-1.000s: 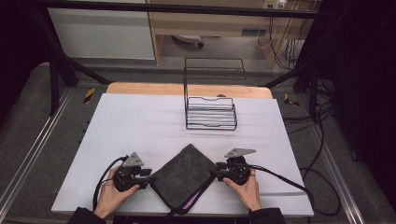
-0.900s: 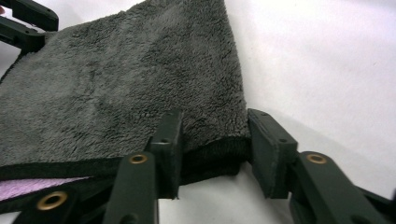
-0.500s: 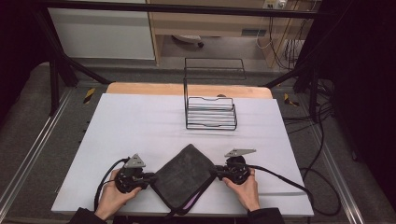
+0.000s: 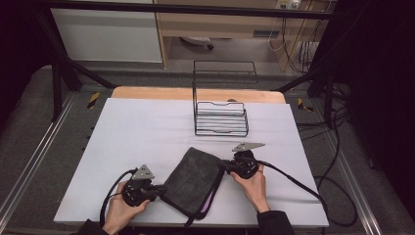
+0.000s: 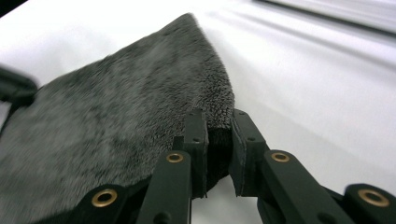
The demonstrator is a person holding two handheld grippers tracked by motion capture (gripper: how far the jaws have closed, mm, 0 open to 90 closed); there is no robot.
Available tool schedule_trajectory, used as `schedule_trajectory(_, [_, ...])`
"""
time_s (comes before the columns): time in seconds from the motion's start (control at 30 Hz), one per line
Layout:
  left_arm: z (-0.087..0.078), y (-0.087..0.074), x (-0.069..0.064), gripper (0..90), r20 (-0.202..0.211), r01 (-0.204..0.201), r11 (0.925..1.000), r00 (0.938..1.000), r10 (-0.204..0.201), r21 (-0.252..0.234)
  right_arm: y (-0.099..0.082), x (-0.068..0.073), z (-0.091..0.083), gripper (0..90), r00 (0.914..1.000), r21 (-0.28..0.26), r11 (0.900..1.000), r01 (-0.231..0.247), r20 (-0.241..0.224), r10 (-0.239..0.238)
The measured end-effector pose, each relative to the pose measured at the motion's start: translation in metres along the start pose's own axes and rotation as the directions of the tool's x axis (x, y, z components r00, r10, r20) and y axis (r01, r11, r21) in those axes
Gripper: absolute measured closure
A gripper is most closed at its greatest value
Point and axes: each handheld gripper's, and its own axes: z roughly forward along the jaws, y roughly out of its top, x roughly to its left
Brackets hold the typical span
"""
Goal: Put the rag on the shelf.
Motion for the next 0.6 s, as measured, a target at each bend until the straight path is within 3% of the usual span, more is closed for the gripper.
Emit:
schedule_trajectory(0.23, [0.000,-0.003,-0.010,82.2,-0.008,0.008,0.9999,0.9999,-0.008,-0.015,0.017,-0.005,0.027,79.2,0.9944,-0.014,0.9950,0.099,0.037,-0.099])
schedule_trajectory(0.43, [0.000,-0.004,-0.012,80.5,-0.018,0.017,0.9995,0.9997,-0.017,-0.025,0.016,-0.005,0.035,76.7,0.9912,-0.009,0.9927,0.120,0.057,-0.119])
schedule_trajectory(0.53, [-0.003,-0.004,-0.009,76.9,-0.017,0.018,0.9994,0.9997,-0.018,-0.029,0.015,-0.001,0.029,61.8,0.9843,-0.044,0.9876,0.151,0.099,-0.146])
schedule_trajectory(0.57, [-0.005,-0.003,-0.007,75.5,-0.017,0.019,0.9992,0.9997,-0.020,-0.036,0.015,0.004,0.020,43.0,0.9800,-0.057,0.9843,0.167,0.120,-0.159])
schedule_trajectory(0.6, [-0.009,-0.002,-0.004,74.3,-0.026,0.022,0.9986,0.9994,-0.023,-0.047,0.014,0.007,0.016,38.1,0.9792,-0.059,0.9842,0.167,0.126,-0.159])
